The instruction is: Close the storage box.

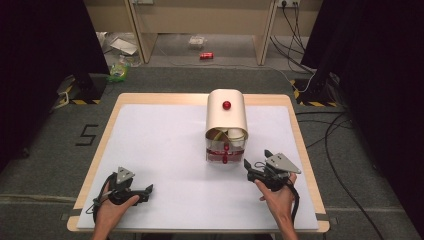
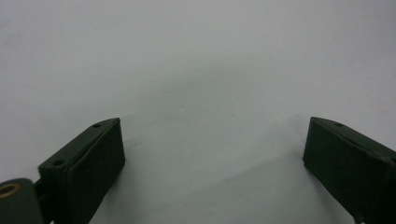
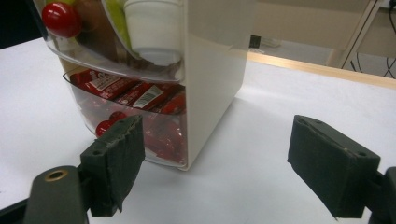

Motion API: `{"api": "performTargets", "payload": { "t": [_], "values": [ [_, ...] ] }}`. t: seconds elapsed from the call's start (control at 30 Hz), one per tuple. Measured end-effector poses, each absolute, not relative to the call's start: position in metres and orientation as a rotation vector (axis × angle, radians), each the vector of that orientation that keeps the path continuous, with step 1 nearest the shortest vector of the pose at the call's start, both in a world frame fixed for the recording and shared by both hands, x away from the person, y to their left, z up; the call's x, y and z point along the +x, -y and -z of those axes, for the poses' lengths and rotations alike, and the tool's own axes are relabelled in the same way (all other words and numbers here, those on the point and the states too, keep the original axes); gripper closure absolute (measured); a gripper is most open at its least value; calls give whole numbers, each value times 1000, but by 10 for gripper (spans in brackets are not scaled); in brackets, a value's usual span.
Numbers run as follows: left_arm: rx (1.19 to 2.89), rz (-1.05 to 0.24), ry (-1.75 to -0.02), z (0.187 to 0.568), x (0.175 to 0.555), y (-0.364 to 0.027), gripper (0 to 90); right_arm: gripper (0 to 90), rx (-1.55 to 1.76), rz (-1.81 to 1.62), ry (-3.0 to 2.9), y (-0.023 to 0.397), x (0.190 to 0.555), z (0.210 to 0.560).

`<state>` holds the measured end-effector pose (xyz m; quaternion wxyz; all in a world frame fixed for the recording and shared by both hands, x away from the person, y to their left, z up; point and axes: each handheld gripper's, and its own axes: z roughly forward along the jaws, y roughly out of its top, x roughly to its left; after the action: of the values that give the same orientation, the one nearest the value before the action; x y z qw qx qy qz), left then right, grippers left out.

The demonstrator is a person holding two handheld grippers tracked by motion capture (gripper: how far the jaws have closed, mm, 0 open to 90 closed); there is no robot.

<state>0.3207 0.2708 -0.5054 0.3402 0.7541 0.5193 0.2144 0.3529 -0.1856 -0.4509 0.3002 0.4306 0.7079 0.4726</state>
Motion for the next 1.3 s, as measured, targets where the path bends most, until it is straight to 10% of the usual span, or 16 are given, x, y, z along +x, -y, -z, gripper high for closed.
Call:
{"api": "performTargets", "payload": {
  "t": [1.3],
  "values": [
    [1962, -558, -1352, 505, 321, -271, 46, 165, 1182, -1240, -1881, 219, 322, 451]
  ]
}}
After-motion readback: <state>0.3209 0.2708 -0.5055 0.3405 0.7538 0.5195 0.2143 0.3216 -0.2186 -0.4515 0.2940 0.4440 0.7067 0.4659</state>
